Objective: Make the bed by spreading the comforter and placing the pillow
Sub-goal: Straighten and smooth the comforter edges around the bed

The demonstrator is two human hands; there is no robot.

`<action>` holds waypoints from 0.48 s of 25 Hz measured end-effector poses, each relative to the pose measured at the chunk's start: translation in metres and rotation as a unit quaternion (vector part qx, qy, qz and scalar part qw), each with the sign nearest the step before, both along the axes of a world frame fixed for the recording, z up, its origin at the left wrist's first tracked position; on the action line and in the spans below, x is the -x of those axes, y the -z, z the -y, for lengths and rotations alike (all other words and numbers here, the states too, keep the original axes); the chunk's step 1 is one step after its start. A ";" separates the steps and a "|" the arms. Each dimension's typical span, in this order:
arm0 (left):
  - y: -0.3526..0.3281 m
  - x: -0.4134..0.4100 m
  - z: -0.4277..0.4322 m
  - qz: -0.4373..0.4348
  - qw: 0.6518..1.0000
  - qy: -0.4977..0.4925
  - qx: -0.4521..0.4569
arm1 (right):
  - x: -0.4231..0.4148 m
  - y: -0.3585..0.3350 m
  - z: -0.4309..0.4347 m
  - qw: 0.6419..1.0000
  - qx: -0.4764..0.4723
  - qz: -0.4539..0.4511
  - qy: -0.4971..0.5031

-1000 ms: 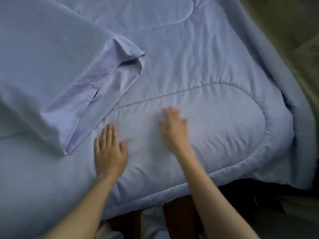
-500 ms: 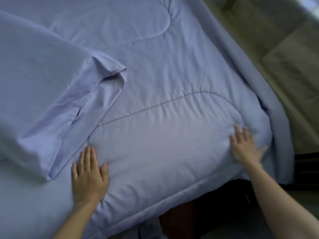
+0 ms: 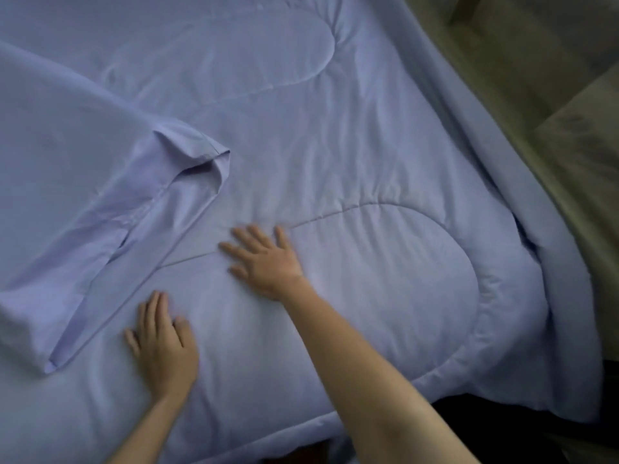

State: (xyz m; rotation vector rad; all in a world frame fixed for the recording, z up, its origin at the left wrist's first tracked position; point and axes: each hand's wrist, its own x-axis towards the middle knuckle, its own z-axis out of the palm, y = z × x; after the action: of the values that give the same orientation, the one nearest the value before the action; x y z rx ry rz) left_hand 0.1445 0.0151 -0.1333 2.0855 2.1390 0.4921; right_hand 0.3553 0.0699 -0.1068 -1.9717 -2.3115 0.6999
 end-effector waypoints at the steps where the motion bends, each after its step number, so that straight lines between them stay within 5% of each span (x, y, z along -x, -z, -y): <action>1: -0.003 -0.015 -0.005 0.000 1.000 0.001 -0.005 | -0.033 0.006 -0.002 0.998 -0.025 0.009 0.052; 6: -0.004 -0.170 -0.024 0.032 0.997 0.073 0.025 | -0.255 0.018 0.052 0.906 -0.055 0.056 0.417; 9: 0.002 -0.262 -0.026 -0.035 0.986 0.154 0.062 | -0.317 0.019 0.103 0.844 -0.040 0.056 0.531; 12: 0.010 -0.285 -0.034 -0.064 0.985 0.142 0.077 | -0.348 0.023 0.152 0.811 -0.079 -0.065 0.576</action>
State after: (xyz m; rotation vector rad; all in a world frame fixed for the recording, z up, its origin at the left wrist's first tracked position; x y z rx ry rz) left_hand 0.4292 0.0496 -0.1429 2.3332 1.8273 0.1593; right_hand 0.7030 -0.0823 -0.1294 -2.5346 -0.6947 0.4312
